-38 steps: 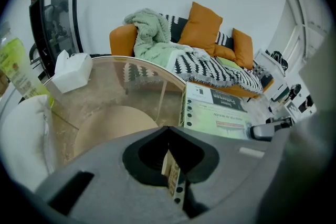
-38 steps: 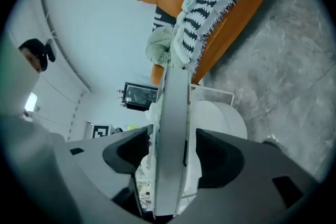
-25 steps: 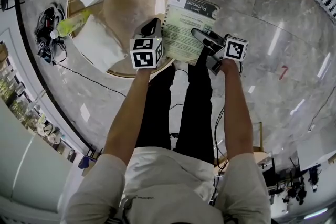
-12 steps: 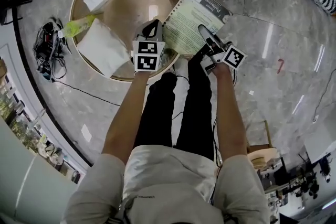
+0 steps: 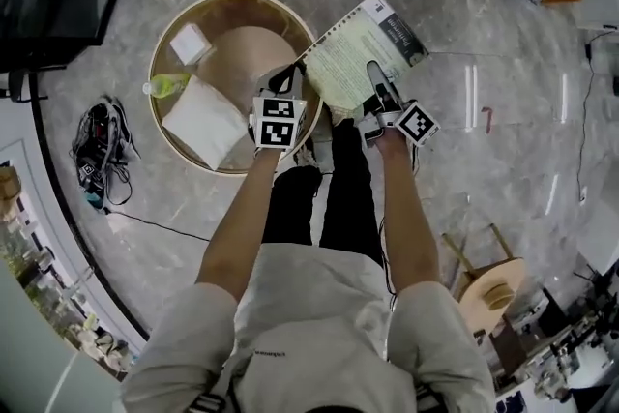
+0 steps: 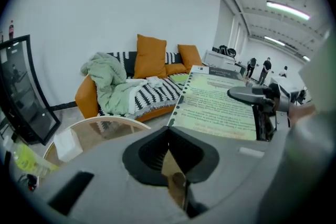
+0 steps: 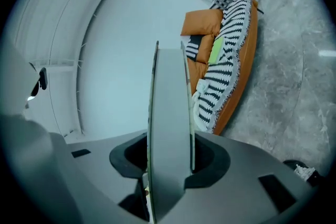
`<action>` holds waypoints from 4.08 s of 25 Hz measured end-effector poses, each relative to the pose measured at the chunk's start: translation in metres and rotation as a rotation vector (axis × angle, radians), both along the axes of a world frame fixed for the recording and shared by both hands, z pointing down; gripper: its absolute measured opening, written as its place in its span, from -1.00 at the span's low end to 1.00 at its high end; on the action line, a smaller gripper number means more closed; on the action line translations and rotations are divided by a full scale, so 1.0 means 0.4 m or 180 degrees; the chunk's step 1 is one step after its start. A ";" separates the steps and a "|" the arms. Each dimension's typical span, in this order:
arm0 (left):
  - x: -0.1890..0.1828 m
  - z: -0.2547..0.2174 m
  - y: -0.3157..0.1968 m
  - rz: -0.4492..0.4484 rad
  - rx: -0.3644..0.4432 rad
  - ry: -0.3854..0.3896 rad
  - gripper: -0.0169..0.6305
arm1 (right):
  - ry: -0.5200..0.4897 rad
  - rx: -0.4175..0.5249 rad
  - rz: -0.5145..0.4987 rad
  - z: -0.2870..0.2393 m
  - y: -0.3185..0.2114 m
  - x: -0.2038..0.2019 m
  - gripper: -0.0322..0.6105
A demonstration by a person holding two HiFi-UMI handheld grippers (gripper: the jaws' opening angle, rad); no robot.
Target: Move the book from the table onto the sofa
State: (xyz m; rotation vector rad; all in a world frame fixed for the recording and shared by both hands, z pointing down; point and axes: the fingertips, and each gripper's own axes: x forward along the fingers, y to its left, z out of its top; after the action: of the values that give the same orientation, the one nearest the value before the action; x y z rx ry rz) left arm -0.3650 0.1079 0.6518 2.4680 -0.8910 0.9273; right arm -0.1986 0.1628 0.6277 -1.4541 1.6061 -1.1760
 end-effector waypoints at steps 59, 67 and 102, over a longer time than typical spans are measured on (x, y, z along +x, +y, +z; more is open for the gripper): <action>1.033 -0.600 -0.127 0.0384 0.0374 0.0490 -0.92 | 0.2353 -0.0740 -0.0335 -0.474 -0.021 0.948 -0.40; 1.112 -0.572 -0.280 0.0321 0.0264 0.0538 -0.92 | 0.2145 -0.0951 -0.0086 -0.432 -0.121 1.091 -0.40; 1.509 -0.399 -1.049 0.0954 -0.0252 0.0470 -0.92 | 0.1379 -0.1578 0.0511 -0.244 -0.860 1.399 -0.40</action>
State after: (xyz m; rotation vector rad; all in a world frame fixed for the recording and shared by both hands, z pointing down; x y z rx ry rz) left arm 0.2387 -0.3116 0.4924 2.6045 -0.4349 0.8397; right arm 0.3609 -0.1813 0.5301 -2.2385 1.4841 -1.2828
